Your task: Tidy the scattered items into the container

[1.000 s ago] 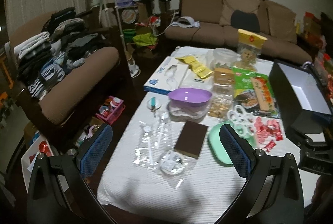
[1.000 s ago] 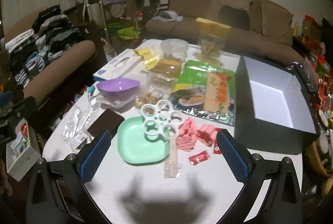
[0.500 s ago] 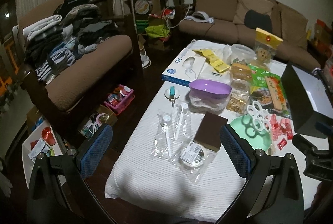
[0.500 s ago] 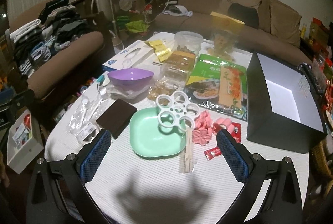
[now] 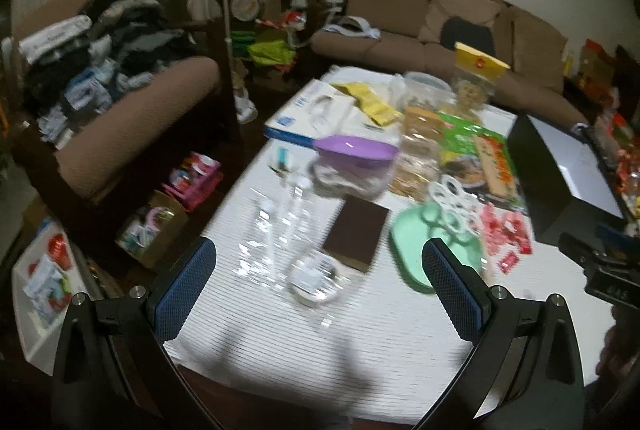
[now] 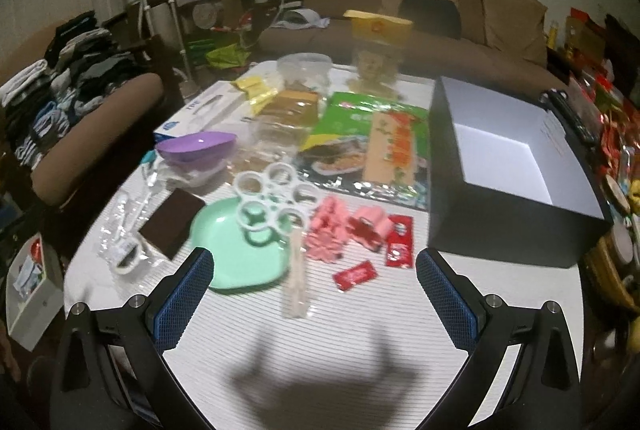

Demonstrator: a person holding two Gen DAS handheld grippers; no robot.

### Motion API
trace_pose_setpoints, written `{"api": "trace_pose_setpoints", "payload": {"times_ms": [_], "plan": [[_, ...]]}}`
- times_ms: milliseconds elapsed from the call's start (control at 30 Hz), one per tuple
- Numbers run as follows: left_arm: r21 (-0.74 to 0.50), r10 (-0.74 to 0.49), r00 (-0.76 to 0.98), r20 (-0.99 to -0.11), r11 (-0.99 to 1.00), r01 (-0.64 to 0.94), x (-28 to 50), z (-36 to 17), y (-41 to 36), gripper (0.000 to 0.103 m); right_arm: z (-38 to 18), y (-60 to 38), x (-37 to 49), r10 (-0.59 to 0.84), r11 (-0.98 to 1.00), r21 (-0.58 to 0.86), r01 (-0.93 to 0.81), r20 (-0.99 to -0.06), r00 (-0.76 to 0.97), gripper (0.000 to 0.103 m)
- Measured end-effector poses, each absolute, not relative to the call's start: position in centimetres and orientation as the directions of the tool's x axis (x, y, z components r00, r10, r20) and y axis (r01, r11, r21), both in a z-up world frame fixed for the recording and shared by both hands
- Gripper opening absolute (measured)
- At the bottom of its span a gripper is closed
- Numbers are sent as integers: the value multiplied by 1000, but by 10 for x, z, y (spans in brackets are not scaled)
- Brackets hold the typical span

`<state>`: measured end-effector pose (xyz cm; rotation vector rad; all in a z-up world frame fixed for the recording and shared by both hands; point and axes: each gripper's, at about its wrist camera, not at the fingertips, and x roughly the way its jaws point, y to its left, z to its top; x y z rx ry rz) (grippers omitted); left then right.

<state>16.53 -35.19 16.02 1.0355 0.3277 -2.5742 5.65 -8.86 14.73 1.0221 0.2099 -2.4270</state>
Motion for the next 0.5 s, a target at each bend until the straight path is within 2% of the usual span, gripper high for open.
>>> {"api": "trace_pose_setpoints", "payload": {"times_ms": [233, 500], "plan": [[-144, -107, -663, -741, -939, 313, 148, 124, -313, 103, 125, -53, 55, -382, -855, 25, 518, -706, -596, 103], [-160, -30, -658, -752, -961, 227, 125, 103, -278, 103, 101, -25, 56, -407, -835, 45, 549, -722, -559, 103]]}}
